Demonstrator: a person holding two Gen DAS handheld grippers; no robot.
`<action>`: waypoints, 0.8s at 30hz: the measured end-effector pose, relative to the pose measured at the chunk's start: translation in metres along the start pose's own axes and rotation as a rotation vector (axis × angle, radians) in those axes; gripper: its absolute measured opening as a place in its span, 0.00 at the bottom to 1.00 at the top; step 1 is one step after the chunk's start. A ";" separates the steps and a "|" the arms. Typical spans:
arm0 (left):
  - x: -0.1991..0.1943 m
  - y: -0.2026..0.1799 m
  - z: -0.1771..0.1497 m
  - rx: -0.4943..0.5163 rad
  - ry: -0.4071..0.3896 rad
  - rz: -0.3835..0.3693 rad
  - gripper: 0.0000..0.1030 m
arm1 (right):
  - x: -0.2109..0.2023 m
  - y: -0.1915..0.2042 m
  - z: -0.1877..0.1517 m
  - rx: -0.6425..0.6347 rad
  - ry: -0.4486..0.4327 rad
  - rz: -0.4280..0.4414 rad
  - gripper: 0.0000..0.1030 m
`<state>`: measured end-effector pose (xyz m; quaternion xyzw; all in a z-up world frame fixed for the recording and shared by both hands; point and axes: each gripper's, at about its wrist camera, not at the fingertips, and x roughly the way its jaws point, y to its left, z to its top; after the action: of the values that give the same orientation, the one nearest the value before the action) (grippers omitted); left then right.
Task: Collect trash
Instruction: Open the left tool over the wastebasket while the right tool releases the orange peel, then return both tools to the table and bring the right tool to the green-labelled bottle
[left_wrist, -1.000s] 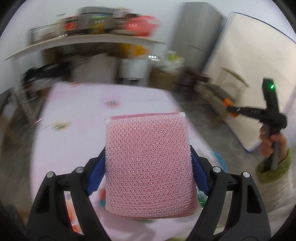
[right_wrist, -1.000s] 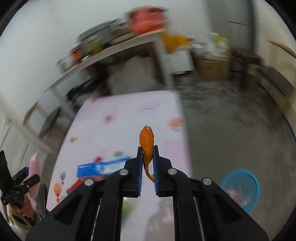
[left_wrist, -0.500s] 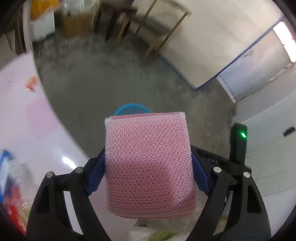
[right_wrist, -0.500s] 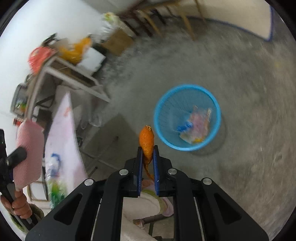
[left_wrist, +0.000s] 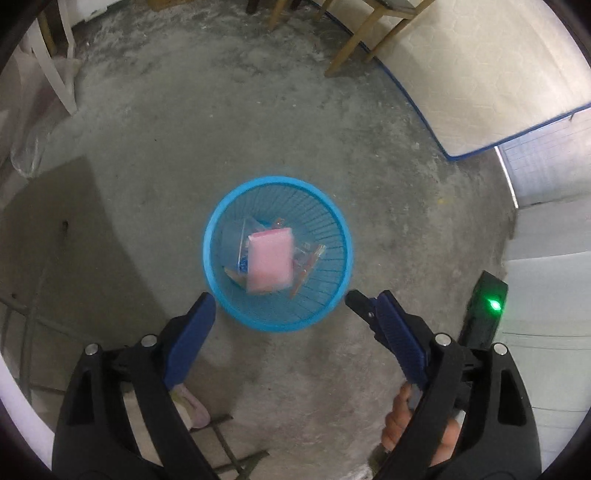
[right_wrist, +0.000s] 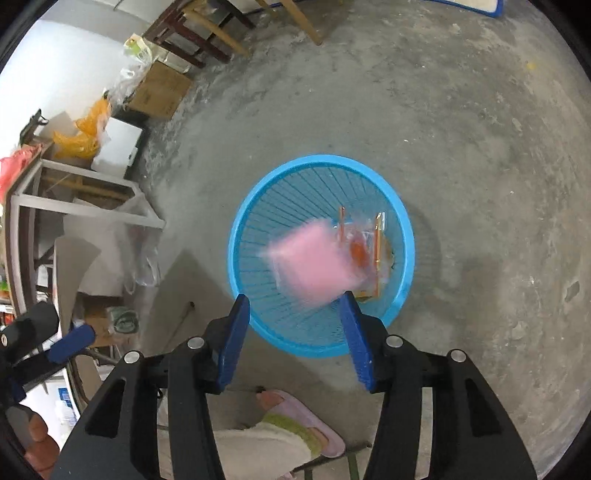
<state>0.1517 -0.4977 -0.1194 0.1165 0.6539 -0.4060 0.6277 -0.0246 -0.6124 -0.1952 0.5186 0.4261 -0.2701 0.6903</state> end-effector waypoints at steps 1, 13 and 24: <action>-0.002 0.000 -0.002 0.007 -0.007 -0.003 0.82 | -0.002 0.000 -0.001 -0.008 -0.007 -0.003 0.49; -0.160 0.005 -0.064 0.137 -0.258 -0.035 0.82 | -0.079 0.069 -0.054 -0.210 -0.132 0.031 0.65; -0.325 0.178 -0.253 -0.107 -0.610 0.175 0.82 | -0.132 0.185 -0.147 -0.457 -0.070 0.218 0.72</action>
<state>0.1458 -0.0958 0.0795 0.0122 0.4437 -0.3318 0.8324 0.0162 -0.4243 -0.0053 0.3826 0.3935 -0.1085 0.8289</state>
